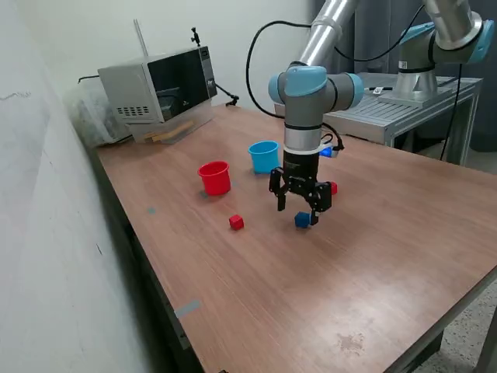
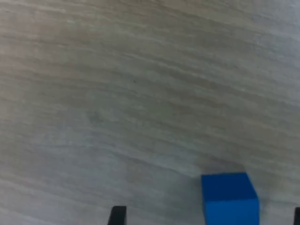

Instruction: Place red objects in the red bin, and blue objects in the blue bin.

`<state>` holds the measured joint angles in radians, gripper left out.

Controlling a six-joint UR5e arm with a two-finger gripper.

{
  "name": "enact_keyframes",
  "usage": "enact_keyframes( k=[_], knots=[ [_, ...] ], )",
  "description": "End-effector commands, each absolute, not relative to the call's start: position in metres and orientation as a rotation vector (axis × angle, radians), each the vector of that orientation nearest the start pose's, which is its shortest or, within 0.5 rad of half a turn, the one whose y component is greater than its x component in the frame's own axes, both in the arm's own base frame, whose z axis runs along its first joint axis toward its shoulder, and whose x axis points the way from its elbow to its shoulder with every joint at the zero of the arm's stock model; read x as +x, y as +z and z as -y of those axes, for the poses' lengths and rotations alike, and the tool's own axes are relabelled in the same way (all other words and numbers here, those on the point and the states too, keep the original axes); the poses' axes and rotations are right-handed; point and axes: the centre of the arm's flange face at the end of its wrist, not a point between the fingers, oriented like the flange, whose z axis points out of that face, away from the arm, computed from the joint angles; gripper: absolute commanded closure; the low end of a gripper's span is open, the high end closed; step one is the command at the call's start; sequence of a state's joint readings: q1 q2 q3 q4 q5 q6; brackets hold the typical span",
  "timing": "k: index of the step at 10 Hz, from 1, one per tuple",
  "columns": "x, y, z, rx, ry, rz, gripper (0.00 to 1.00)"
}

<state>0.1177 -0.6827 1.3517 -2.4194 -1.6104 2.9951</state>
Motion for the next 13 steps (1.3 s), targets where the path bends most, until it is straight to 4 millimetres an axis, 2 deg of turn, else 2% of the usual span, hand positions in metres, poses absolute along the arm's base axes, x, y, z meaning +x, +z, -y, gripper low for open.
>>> enact_keyframes(
  k=[1, 2, 3, 5, 9, 10, 11, 12, 13],
  knots=[
    [-0.727, 0.1, 0.219, -2.648, 0.22, -1.842, 0.0],
    [-0.727, 0.1, 0.221, -2.683, 0.203, -1.812, 0.0],
    [-0.727, 0.1, 0.219, -2.683, 0.203, -1.811, 1.0],
    [-0.73, 0.101, 0.211, -2.68, 0.208, -1.815, 1.0],
    [-0.73, 0.104, 0.21, -2.697, 0.217, -1.766, 1.0],
    [-0.729, 0.12, 0.209, -2.7, 0.245, -1.769, 1.0],
    [-0.717, 0.158, 0.206, -2.71, 0.288, -1.782, 1.0],
    [-0.712, 0.183, 0.18, -2.679, 0.317, -1.837, 1.0],
    [-0.706, 0.208, 0.139, -2.611, 0.359, -1.911, 1.0]
  ],
)
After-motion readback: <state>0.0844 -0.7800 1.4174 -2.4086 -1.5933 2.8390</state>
